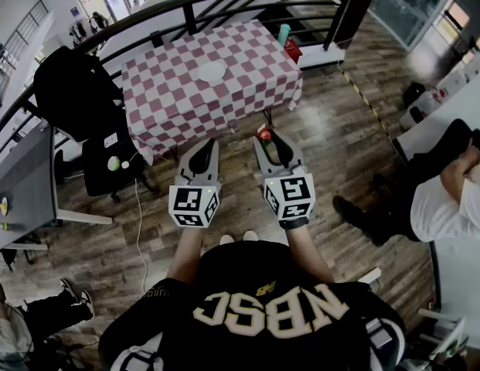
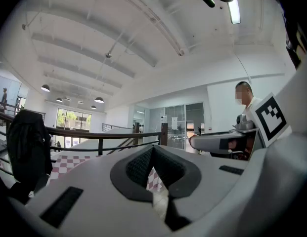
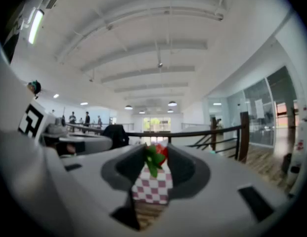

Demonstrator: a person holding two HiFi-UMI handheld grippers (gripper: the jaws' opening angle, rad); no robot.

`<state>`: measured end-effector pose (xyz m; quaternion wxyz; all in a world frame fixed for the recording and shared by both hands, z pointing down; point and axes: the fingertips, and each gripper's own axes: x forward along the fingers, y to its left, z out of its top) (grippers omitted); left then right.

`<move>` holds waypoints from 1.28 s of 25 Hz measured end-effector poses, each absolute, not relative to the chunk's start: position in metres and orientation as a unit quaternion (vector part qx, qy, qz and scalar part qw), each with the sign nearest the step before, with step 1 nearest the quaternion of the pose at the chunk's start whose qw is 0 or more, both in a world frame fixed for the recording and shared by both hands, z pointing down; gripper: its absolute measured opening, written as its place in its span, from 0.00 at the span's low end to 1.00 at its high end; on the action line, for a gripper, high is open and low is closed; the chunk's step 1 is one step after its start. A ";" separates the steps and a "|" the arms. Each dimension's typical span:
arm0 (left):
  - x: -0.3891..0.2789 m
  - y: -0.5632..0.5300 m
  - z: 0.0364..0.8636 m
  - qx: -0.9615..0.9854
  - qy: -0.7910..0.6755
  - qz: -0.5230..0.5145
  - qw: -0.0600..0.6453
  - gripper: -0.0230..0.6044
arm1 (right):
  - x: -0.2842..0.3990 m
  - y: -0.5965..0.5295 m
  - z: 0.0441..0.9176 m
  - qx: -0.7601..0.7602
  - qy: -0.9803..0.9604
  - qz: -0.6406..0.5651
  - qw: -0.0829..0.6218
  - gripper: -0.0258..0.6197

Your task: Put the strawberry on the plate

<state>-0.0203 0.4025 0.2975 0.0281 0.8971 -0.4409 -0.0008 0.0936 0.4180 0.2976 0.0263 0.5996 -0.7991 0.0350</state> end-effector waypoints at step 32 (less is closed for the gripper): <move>0.005 0.227 0.362 0.895 -0.437 0.022 0.082 0.06 | 0.105 0.242 0.356 0.580 -0.808 0.095 0.044 0.27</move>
